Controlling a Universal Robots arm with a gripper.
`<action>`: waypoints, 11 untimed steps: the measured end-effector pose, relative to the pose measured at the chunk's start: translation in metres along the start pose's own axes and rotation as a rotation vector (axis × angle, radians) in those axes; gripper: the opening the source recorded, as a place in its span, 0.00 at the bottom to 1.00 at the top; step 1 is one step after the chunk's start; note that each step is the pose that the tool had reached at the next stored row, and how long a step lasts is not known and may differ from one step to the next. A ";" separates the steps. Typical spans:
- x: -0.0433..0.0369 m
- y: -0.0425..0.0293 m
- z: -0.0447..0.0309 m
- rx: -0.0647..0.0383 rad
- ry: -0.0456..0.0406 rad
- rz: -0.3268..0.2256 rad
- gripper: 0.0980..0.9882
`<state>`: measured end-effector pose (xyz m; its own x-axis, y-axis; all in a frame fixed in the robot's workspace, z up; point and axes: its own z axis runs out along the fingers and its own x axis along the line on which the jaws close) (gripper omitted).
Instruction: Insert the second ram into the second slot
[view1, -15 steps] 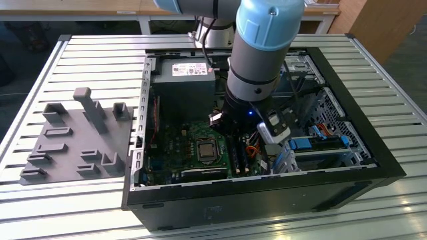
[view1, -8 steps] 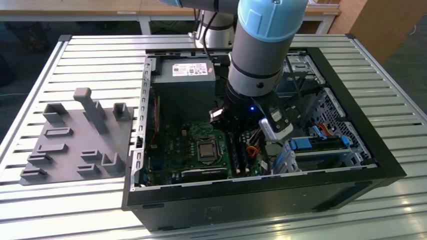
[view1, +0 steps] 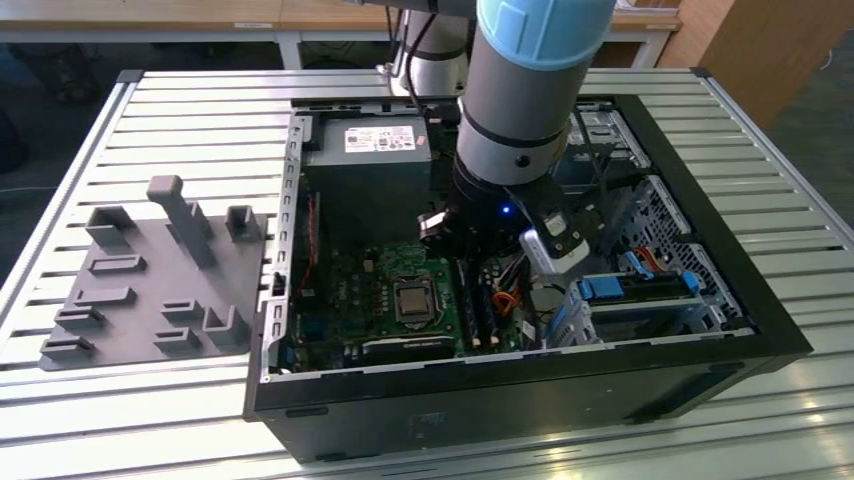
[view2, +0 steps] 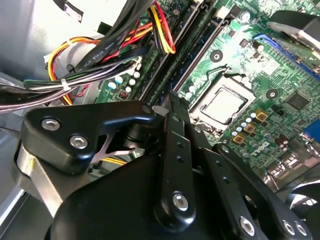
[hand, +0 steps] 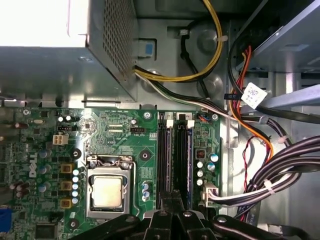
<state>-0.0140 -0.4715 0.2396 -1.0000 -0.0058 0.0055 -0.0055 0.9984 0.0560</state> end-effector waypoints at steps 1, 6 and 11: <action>0.0000 0.0000 -0.0006 0.000 0.0001 0.000 0.01; 0.0003 0.0004 -0.0072 0.000 0.0001 0.000 0.01; 0.0004 0.0007 -0.0140 0.000 0.0001 0.000 0.01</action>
<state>-0.0143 -0.4715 0.2536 -1.0000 -0.0059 0.0056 -0.0056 0.9984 0.0556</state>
